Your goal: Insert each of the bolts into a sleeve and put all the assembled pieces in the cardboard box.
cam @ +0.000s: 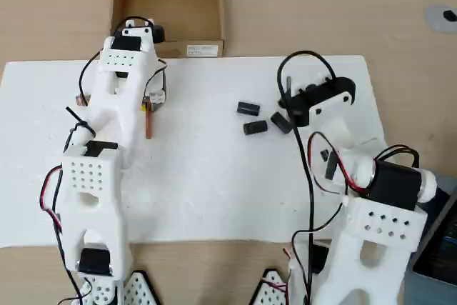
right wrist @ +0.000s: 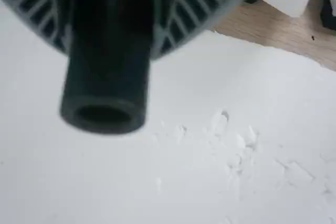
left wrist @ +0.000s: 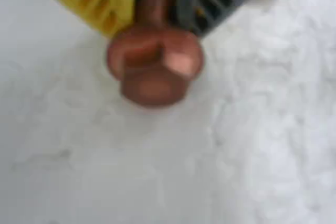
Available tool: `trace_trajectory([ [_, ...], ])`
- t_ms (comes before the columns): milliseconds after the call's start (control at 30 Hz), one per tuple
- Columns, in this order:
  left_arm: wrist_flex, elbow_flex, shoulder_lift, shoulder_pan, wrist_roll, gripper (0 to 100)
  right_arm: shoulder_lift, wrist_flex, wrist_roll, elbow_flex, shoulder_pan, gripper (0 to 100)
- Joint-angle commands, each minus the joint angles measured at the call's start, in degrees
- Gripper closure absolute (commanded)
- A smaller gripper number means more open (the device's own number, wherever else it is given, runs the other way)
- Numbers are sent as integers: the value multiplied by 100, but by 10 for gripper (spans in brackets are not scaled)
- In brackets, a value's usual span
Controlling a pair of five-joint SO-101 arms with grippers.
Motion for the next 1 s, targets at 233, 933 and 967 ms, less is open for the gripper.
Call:
trace_trajectory([
  [233,1196,-1600,110,-53,0,995,-180,132,-53,-286,92,988],
  [933,1749,-2593,-3099,1284,316,998,-2185,-149,-712,-462,963,989],
  [967,1749,-2453,-3345,1363,316,998,-2237,-246,-853,-409,1042,989],
])
